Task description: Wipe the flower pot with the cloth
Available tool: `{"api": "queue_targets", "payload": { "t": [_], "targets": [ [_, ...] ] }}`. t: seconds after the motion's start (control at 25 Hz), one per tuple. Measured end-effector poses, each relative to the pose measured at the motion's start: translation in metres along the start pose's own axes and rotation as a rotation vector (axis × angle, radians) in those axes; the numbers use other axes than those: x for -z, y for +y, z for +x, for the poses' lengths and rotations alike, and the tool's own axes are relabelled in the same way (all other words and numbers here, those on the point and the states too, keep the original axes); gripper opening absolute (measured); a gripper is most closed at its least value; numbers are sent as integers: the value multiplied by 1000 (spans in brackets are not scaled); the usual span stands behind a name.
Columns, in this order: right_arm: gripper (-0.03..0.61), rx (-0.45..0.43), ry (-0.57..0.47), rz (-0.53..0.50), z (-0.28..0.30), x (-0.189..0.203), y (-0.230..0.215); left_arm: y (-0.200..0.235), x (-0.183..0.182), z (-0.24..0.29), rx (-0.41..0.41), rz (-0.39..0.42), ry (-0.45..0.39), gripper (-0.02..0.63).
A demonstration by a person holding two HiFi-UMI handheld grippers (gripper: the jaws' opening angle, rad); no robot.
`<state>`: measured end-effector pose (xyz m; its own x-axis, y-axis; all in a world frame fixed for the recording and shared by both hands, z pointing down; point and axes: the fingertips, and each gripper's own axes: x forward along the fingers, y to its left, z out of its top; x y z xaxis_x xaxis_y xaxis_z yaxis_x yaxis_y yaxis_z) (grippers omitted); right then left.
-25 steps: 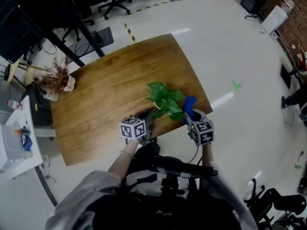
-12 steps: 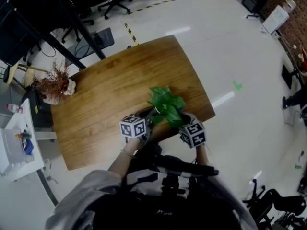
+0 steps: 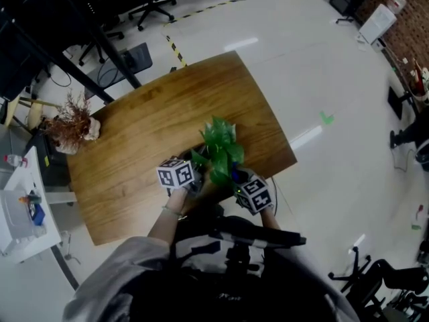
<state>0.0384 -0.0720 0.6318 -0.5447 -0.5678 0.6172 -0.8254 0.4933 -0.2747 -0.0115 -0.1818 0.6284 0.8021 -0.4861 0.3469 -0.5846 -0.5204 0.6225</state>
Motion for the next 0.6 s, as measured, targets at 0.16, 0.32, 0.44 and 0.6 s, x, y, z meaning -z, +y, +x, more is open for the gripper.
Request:
{"api": "queue_targets", "payload": {
  "t": [0.16, 0.32, 0.44, 0.6],
  "targets": [
    [61, -20, 21, 7, 7, 7, 6, 1, -2, 0, 5, 8, 2, 6],
    [61, 14, -8, 43, -9, 6, -9, -1, -3, -6, -11, 34, -8, 6],
    [61, 82, -40, 58, -28, 4, -35, -6, 2, -13, -33, 74, -15, 6],
    [61, 143, -65, 37, -42, -14, -66, -16, 21, -16, -28, 91, 19, 6]
  ]
}}
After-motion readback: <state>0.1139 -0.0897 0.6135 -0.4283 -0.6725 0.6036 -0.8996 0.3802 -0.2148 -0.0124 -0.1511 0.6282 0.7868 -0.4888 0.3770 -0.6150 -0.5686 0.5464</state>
